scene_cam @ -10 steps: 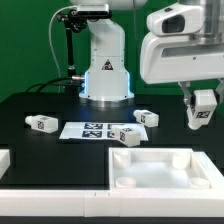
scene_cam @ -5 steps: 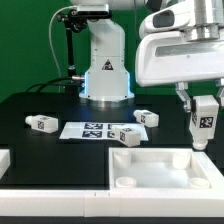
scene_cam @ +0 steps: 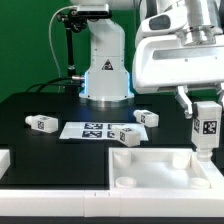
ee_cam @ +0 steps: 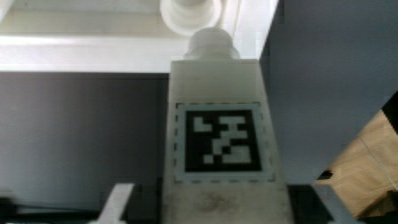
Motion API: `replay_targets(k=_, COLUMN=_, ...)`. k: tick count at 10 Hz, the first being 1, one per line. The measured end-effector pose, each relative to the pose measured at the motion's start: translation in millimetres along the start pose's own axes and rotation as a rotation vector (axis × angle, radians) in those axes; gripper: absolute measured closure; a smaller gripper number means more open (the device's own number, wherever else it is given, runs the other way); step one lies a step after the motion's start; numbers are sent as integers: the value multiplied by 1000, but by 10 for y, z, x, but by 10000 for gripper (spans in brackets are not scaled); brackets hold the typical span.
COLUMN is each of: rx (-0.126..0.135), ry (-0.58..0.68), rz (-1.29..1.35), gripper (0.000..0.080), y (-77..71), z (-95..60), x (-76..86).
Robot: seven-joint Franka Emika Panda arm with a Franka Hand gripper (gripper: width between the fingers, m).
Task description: Assemble one leg
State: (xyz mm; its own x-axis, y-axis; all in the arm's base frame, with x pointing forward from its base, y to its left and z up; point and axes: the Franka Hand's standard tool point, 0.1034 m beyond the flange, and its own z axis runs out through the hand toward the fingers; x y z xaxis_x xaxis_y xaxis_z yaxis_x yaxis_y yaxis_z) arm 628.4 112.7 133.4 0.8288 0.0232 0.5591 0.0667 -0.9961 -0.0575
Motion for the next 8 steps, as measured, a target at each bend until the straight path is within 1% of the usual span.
replay_targets(k=2, rx=-4, ry=-3, rz=-4, gripper=514, y=30, z=13, x=-11)
replay_targets(k=3, rx=-16, ry=-13, rz=-35, gripper=514, y=112, z=67, x=-17)
replay_targets(k=4, rx=-20, ry=-12, rz=-35, gripper=514, y=137, z=99, x=38)
replay_targets(k=5, rx=-20, ry=-11, rz=-35, gripper=514, y=136, z=132, x=48)
replay_targets(k=6, rx=-21, ry=-16, rz=-33, gripper=514, y=144, z=167, x=24)
replay_targets(k=8, rx=-19, ry=-26, rz=-36, gripper=514, y=104, z=260, x=-81)
